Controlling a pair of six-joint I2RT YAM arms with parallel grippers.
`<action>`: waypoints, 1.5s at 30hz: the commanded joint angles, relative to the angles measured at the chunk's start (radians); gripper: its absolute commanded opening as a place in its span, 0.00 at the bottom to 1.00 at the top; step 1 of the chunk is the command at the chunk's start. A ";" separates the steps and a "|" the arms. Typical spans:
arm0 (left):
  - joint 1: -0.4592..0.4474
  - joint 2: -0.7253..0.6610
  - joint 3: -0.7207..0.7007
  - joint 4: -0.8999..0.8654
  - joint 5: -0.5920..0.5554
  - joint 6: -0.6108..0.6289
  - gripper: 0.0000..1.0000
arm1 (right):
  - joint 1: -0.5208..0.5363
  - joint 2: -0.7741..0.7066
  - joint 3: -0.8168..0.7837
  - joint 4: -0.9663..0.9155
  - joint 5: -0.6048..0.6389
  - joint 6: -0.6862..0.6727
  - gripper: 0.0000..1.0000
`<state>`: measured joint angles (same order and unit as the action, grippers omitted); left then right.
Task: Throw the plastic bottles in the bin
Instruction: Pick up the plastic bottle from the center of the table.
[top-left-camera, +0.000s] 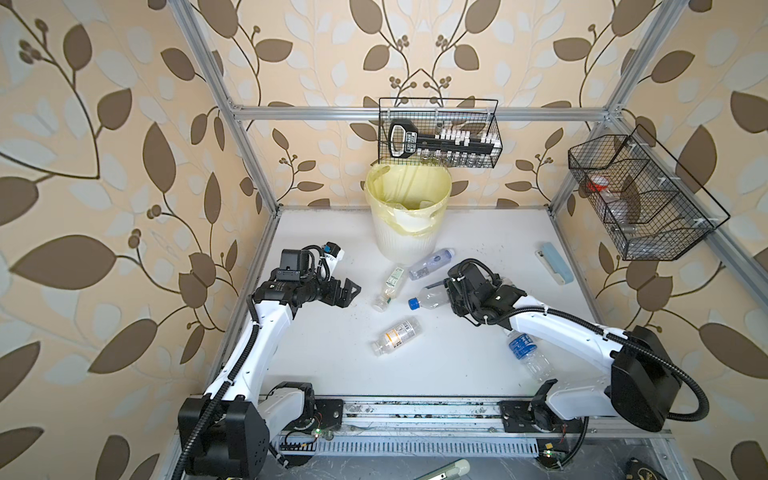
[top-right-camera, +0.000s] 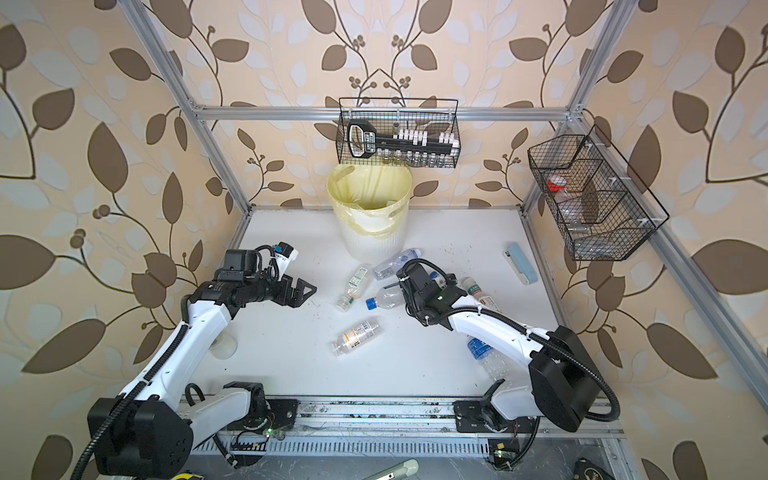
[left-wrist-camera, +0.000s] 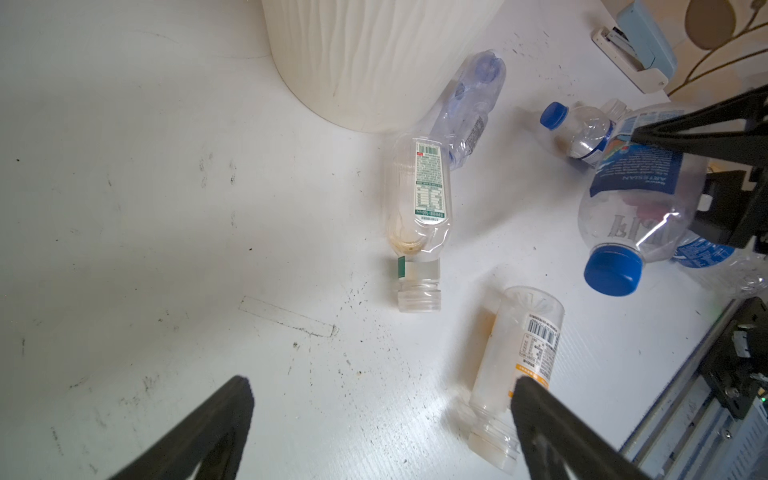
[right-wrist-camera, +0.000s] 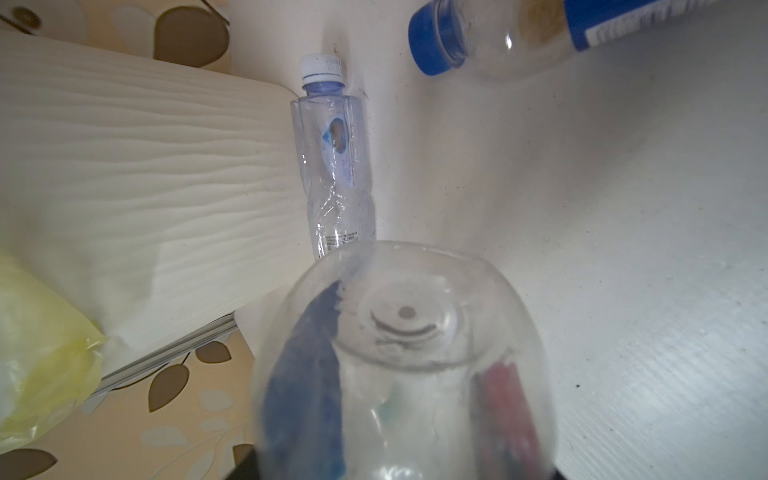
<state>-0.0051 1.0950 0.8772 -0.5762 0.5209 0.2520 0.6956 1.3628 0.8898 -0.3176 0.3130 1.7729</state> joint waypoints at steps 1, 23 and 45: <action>0.015 -0.004 0.000 -0.015 0.044 -0.009 0.99 | -0.026 -0.041 -0.046 0.008 -0.037 -0.118 0.53; 0.117 0.035 0.019 -0.040 0.018 -0.010 0.99 | -0.150 -0.282 -0.209 0.104 -0.200 -0.694 0.54; 0.192 0.044 0.060 -0.072 0.076 -0.053 0.99 | -0.189 -0.309 -0.005 0.109 -0.332 -0.915 0.54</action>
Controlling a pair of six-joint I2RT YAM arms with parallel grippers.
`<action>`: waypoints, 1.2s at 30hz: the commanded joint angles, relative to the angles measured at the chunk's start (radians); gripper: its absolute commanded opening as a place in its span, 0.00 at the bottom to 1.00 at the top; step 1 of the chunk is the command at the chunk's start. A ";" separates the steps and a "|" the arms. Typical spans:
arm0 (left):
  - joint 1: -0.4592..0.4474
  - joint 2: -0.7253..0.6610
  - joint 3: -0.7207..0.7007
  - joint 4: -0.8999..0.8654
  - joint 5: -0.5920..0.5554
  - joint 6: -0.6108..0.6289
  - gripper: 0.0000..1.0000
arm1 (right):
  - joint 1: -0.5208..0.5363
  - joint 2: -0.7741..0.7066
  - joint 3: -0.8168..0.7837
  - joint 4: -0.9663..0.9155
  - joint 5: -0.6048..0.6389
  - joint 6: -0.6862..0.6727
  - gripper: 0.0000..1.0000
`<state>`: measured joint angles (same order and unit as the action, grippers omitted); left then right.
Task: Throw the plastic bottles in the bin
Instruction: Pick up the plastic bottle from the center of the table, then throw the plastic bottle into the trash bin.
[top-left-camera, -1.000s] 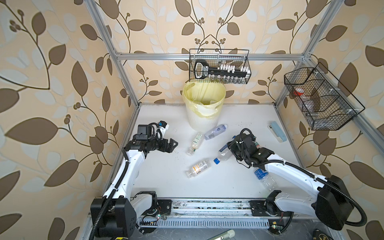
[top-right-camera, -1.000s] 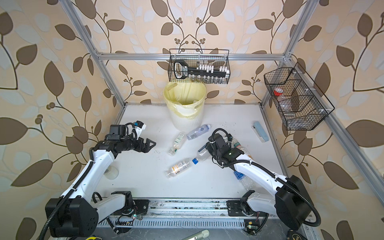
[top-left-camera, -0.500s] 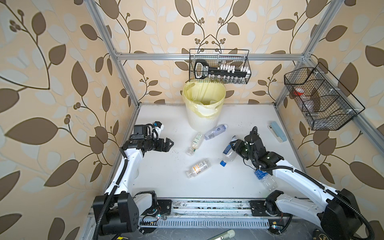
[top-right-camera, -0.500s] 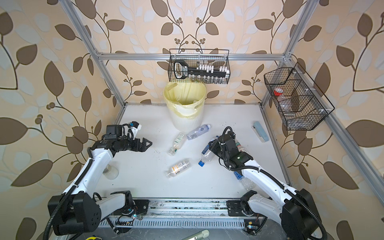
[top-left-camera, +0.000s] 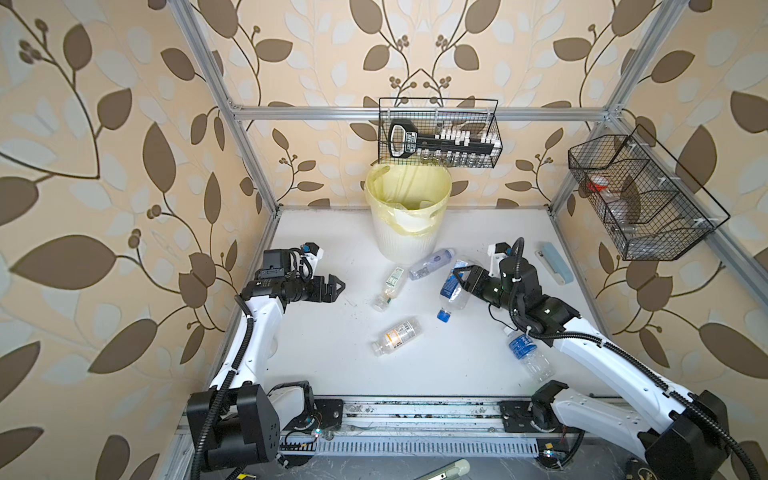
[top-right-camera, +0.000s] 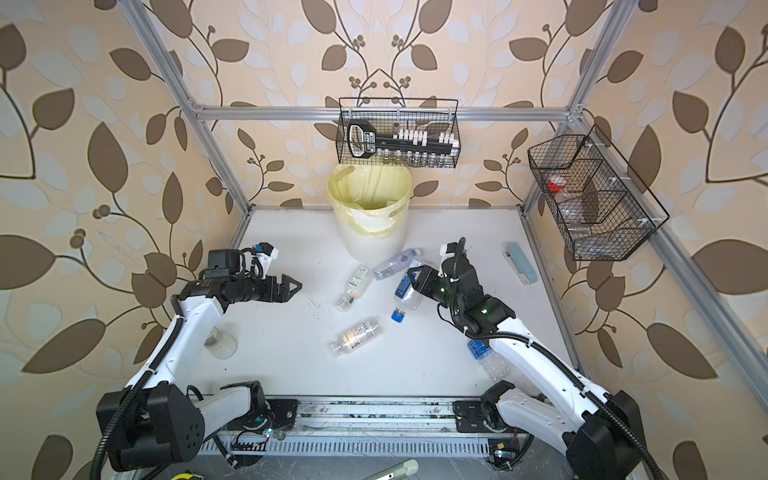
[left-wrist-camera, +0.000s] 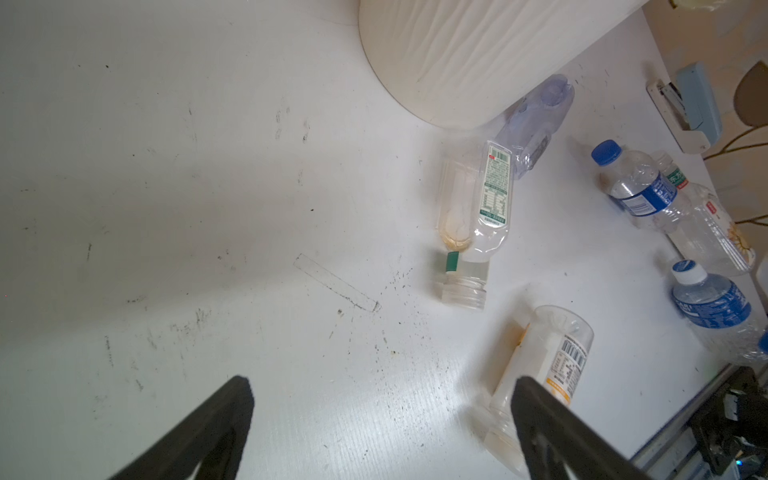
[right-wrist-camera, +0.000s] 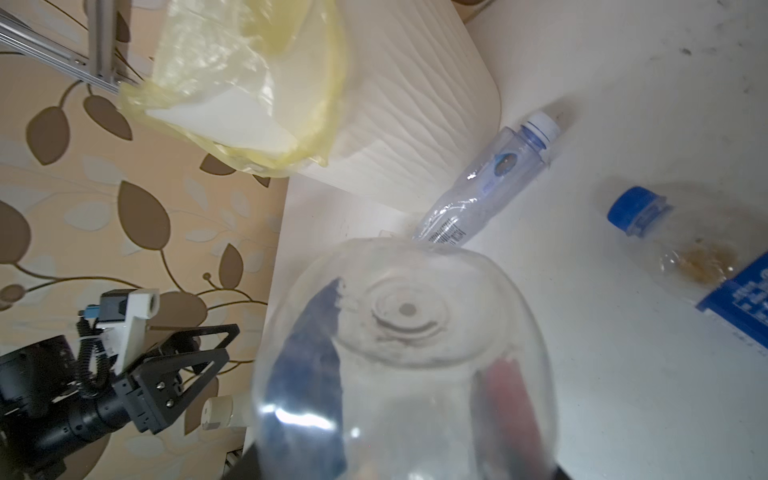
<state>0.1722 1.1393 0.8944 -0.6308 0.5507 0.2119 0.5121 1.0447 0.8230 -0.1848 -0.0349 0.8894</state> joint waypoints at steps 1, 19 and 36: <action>0.015 -0.003 0.037 -0.013 0.042 -0.011 0.99 | -0.007 0.015 0.081 -0.023 0.016 -0.035 0.54; 0.052 -0.002 0.039 -0.009 0.055 -0.031 0.99 | -0.012 -0.037 0.250 -0.109 0.057 -0.065 0.54; 0.061 0.017 0.043 -0.014 0.069 -0.031 0.99 | -0.003 0.385 0.802 0.027 0.143 -0.138 0.55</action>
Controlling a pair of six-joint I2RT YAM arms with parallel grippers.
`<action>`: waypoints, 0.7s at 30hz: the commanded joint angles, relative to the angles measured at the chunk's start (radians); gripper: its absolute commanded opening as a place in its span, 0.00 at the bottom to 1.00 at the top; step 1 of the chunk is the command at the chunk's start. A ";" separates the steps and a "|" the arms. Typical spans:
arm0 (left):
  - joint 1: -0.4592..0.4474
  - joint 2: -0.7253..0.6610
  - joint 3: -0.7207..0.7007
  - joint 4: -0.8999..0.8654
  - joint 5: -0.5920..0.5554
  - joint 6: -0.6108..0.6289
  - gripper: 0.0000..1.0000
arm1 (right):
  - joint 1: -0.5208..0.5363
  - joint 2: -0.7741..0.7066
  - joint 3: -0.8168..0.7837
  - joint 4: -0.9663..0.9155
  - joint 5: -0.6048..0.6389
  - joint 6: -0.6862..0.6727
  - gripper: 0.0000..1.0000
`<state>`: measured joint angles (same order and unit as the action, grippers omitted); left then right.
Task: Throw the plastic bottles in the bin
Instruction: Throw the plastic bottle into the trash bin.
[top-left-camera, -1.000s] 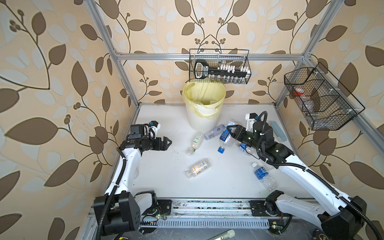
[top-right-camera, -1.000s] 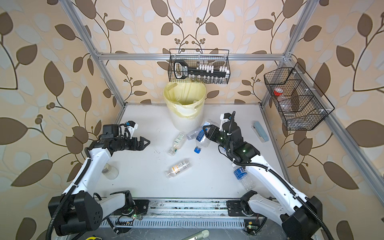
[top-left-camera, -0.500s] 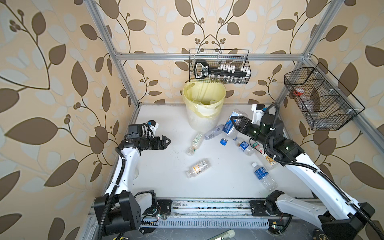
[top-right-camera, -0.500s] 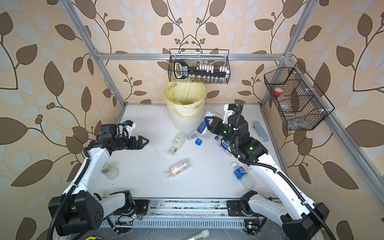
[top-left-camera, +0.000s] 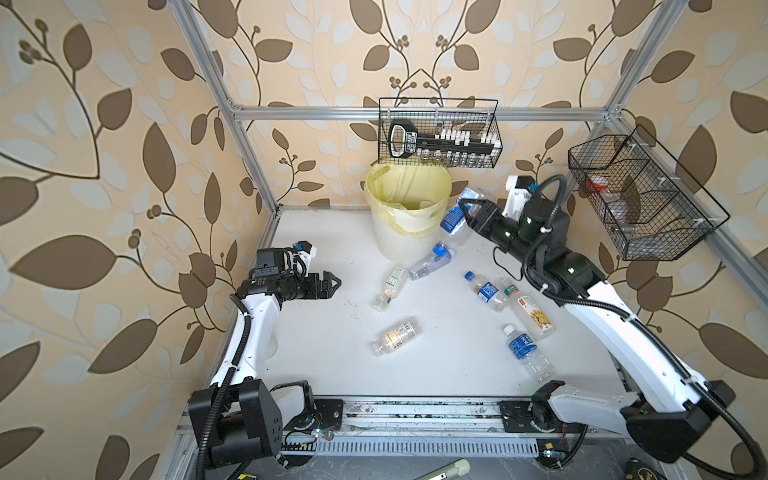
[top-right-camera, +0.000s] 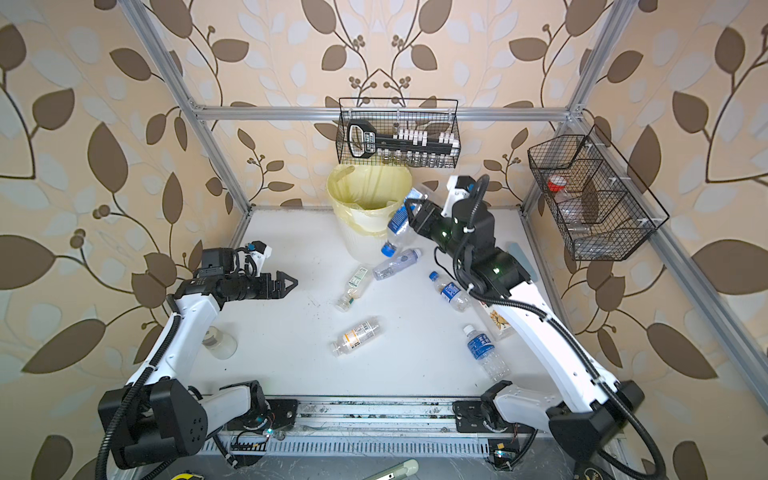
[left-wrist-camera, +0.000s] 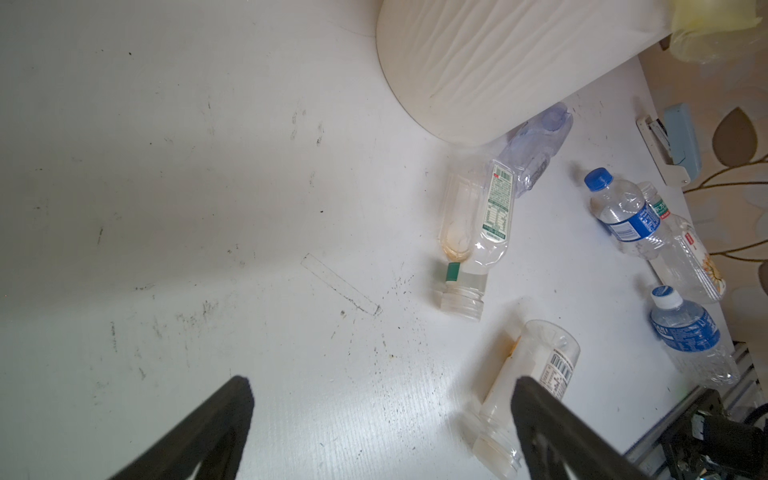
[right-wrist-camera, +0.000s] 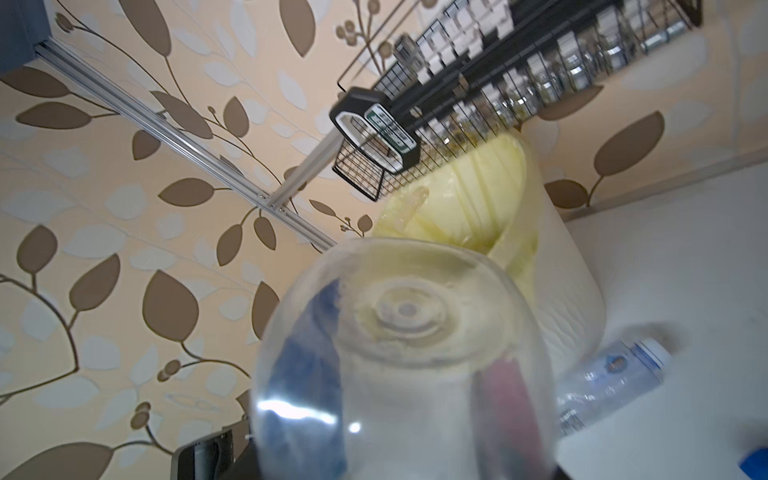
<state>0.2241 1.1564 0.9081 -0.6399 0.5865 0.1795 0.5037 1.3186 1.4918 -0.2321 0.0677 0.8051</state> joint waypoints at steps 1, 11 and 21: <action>0.009 0.000 0.029 -0.004 0.033 0.002 0.99 | 0.004 0.200 0.237 0.063 0.055 -0.066 0.57; 0.013 0.002 0.022 0.002 0.022 0.009 0.99 | 0.037 0.675 0.960 -0.169 0.172 -0.232 1.00; 0.013 0.002 0.023 0.000 0.038 0.019 0.99 | 0.073 0.084 0.080 0.251 0.157 -0.241 1.00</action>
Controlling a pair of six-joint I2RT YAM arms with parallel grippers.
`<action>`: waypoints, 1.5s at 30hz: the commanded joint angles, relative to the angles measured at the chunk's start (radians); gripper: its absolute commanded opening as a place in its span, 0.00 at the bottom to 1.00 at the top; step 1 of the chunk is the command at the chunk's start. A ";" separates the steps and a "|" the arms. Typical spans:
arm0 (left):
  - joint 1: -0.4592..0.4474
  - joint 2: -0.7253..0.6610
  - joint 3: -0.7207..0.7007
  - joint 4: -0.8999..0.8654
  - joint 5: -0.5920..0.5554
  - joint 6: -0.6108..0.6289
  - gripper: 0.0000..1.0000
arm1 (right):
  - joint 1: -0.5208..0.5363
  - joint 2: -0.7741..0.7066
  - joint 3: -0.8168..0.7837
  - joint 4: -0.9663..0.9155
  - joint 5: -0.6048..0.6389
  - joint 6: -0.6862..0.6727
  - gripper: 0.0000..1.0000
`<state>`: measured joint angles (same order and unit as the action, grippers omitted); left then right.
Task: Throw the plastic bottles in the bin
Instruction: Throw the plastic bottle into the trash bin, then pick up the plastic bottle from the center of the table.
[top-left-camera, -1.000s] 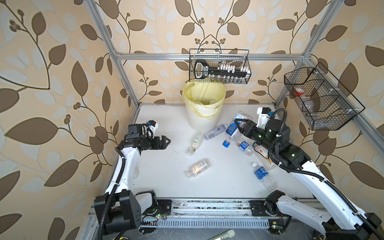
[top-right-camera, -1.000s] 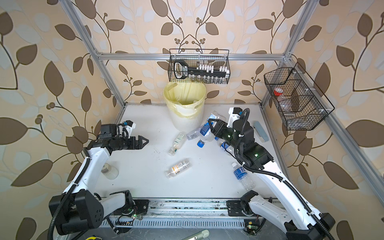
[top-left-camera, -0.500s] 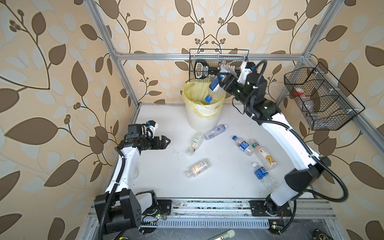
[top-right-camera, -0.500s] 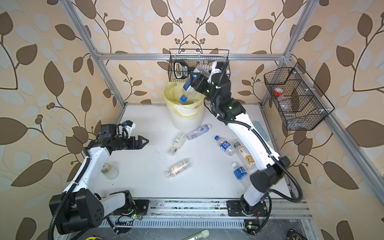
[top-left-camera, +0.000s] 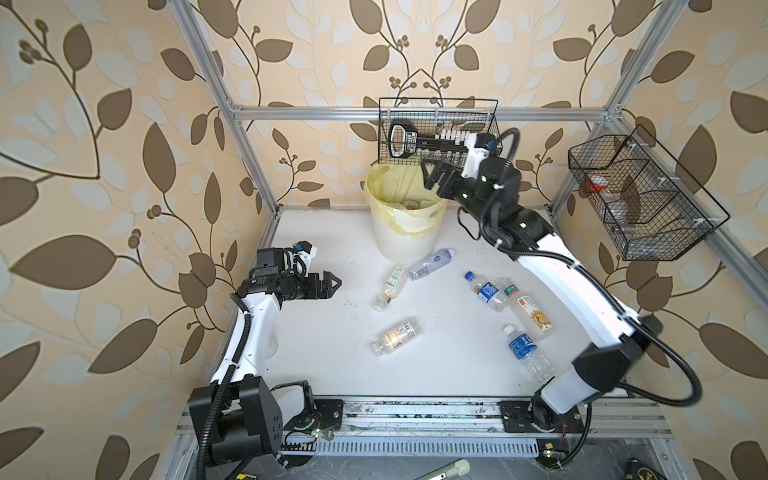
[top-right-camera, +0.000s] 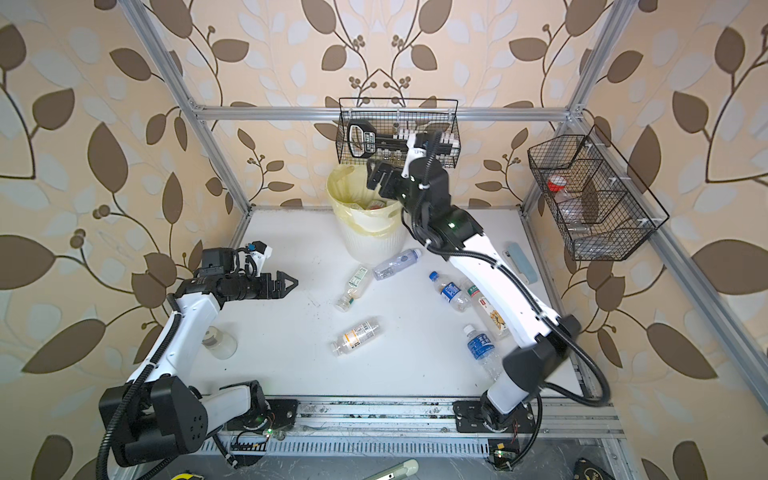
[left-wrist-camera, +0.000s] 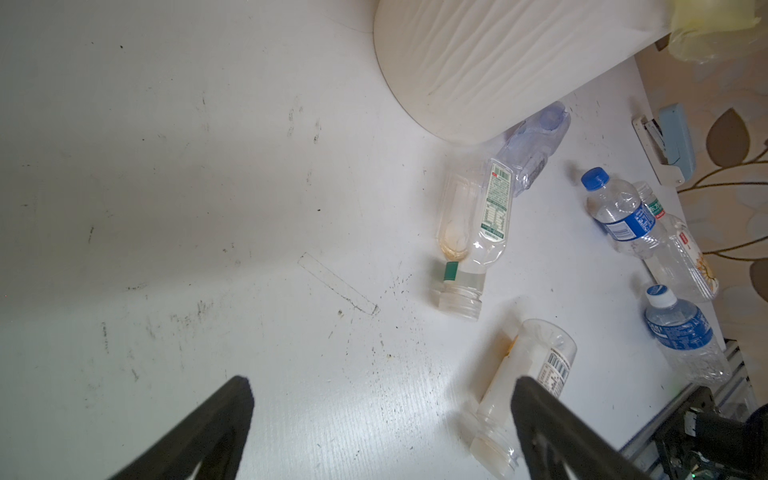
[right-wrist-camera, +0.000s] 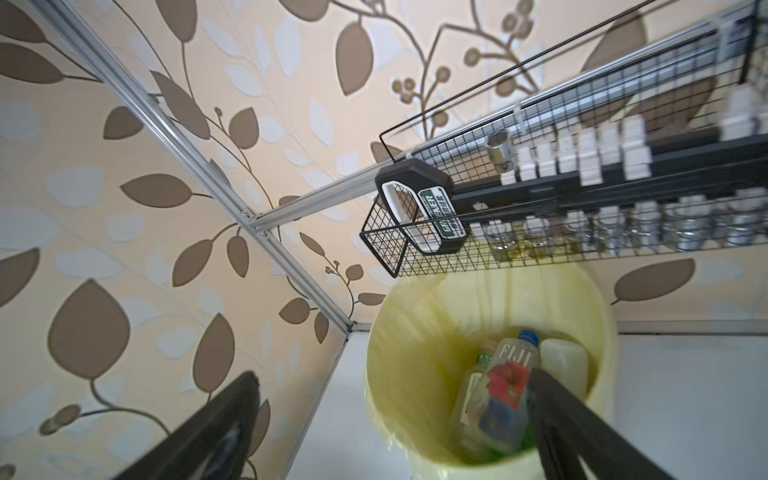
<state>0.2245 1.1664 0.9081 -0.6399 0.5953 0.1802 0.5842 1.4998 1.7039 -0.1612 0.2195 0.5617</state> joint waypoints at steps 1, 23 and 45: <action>0.012 -0.009 0.019 0.001 0.032 0.021 0.99 | -0.015 -0.144 -0.194 0.188 -0.006 0.016 1.00; 0.012 -0.005 0.029 -0.025 0.069 0.038 0.99 | -0.109 -0.366 -0.500 -0.292 0.062 0.037 1.00; -0.266 0.052 0.175 -0.115 -0.095 0.117 0.99 | -0.110 -0.558 -0.906 -0.290 -0.031 0.122 1.00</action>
<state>-0.0006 1.2083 1.0374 -0.7254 0.5602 0.2565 0.4763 0.9649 0.8341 -0.4557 0.2008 0.6598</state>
